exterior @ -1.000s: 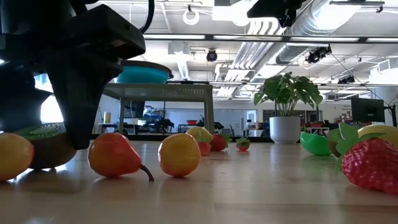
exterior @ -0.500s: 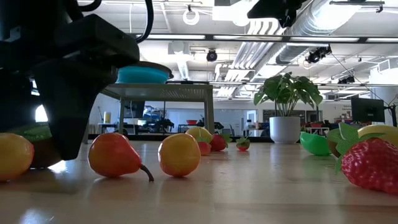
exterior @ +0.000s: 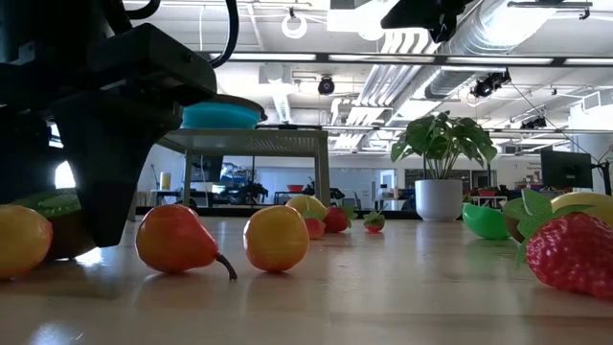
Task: Pick & Place Fruit
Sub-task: Put the half kiwi into the strainer bowl on the shelf
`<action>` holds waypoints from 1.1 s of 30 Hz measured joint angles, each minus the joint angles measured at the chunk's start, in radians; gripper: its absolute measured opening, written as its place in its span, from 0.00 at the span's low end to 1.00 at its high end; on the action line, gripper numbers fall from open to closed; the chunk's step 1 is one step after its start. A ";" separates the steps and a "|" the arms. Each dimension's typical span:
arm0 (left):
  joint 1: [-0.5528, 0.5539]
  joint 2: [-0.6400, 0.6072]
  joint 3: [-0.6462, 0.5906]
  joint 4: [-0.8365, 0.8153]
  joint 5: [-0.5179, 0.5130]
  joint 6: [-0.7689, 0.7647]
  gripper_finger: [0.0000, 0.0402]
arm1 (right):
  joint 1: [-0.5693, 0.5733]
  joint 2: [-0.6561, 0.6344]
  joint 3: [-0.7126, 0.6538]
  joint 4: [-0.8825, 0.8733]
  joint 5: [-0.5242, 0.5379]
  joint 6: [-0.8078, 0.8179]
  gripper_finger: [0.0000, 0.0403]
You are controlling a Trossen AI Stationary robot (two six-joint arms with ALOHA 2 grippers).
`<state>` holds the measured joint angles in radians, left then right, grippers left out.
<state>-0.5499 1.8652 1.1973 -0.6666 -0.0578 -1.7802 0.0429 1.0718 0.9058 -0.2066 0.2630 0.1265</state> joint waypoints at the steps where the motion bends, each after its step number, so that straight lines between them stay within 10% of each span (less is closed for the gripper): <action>1: 0.000 0.000 0.000 0.000 0.000 0.000 0.72 | 0.000 0.000 0.000 0.000 0.000 0.000 0.01; 33: 0.000 0.002 -0.001 -0.016 0.016 -0.033 0.56 | 0.000 0.000 0.000 -0.001 0.000 0.000 0.01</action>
<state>-0.5499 1.8671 1.1965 -0.6822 -0.0414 -1.8127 0.0426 1.0718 0.9058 -0.2077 0.2630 0.1265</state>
